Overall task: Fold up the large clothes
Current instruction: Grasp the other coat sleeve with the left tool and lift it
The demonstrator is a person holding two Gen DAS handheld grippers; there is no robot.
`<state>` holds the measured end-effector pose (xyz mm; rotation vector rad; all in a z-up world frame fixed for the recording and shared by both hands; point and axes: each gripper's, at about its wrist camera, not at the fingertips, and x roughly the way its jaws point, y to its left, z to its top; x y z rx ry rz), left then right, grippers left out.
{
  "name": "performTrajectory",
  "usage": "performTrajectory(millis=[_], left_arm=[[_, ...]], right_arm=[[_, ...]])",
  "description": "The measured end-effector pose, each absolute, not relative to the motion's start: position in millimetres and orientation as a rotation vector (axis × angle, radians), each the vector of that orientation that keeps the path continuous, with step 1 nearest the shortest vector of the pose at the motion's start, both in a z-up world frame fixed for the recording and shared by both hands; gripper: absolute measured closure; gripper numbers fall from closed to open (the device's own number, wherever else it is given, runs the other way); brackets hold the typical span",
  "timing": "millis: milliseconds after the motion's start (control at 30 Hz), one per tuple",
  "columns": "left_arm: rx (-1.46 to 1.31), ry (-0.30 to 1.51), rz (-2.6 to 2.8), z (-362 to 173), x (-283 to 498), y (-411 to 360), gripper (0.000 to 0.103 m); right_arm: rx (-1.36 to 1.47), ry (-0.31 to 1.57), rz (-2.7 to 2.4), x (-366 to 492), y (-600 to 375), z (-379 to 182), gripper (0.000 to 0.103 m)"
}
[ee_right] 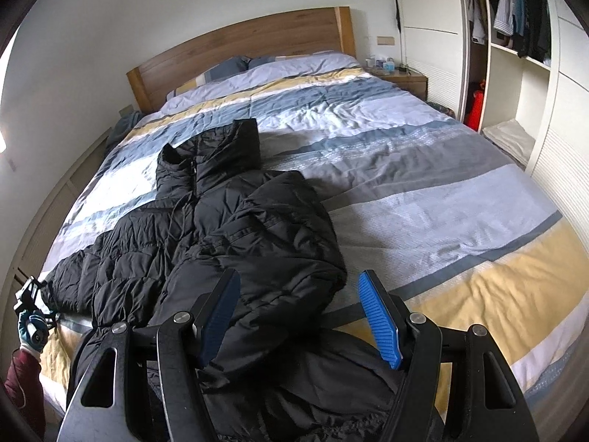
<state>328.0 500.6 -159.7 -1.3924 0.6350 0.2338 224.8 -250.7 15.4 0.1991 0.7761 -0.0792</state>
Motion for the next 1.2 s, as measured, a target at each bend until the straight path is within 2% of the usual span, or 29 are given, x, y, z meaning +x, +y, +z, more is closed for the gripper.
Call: performTrajectory(millis=[33, 133, 233, 600, 933, 1200], left_arm=[[-1.382, 0.636, 0.233, -156.9, 328.4, 499.7, 0.073], [-1.358, 0.628, 0.224, -146.1, 332.6, 496.9, 0.084], [-1.311, 0.622, 0.220, -129.4, 333.6, 492.2, 0.088], [-1.067, 0.585, 0.100, -42.6, 330.0, 445.5, 0.091], [-0.767, 0.578, -0.040, 40.2, 328.4, 345.7, 0.092], [-0.591, 0.601, -0.141, 71.3, 320.2, 258.3, 0.092]], right_arm=[[0.202, 0.775, -0.079, 223.5, -251.7, 15.5, 0.037], [0.205, 0.769, -0.075, 219.3, -252.9, 16.8, 0.037], [0.200, 0.758, -0.069, 213.7, -252.2, 20.5, 0.037], [0.215, 0.691, -0.068, 175.4, -262.9, 43.5, 0.037], [0.239, 0.642, -0.060, 135.0, -275.4, 56.2, 0.037], [0.254, 0.604, -0.067, 106.2, -288.2, 64.7, 0.037]])
